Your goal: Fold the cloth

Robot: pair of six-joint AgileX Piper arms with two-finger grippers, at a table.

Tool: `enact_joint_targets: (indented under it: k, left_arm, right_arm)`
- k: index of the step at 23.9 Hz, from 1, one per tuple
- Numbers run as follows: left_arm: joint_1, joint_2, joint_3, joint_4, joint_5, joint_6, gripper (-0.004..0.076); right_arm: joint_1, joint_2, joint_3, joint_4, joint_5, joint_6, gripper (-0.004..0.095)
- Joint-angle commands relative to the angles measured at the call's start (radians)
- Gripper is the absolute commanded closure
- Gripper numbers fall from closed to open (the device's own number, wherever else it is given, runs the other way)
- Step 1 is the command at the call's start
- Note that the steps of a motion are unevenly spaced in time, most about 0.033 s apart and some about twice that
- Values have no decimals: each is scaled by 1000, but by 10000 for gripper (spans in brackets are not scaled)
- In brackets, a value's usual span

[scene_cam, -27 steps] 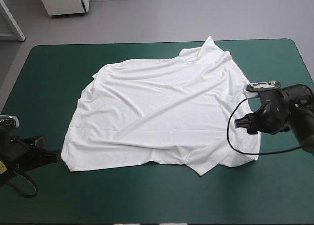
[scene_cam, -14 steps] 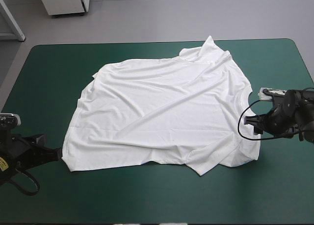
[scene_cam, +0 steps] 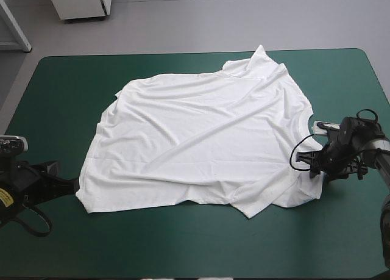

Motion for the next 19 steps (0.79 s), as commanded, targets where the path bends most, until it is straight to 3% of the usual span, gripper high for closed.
enact_joint_targets:
  k: [1,3,7,9,14,19]
  left_arm:
    - [0,4,-28,4,-65,-6,719]
    - [0,4,-28,4,-65,-6,719]
    - [0,4,-28,4,-61,-6,719]
    - [0,4,-28,1,-61,-6,719]
    - [0,4,-28,1,-61,-6,719]
    - [0,4,-28,1,-61,-6,719]
  right_arm:
    - [30,30,9,53,-25,-12,644]
    - [81,37,39,53,-49,-5,930]
    - [115,37,46,9,-83,19,927]
    - [113,37,11,-152,-85,111,927]
    - [109,39,-63,-400,-133,226,927]
    - [13,100,-186,-448,-118,263,927]
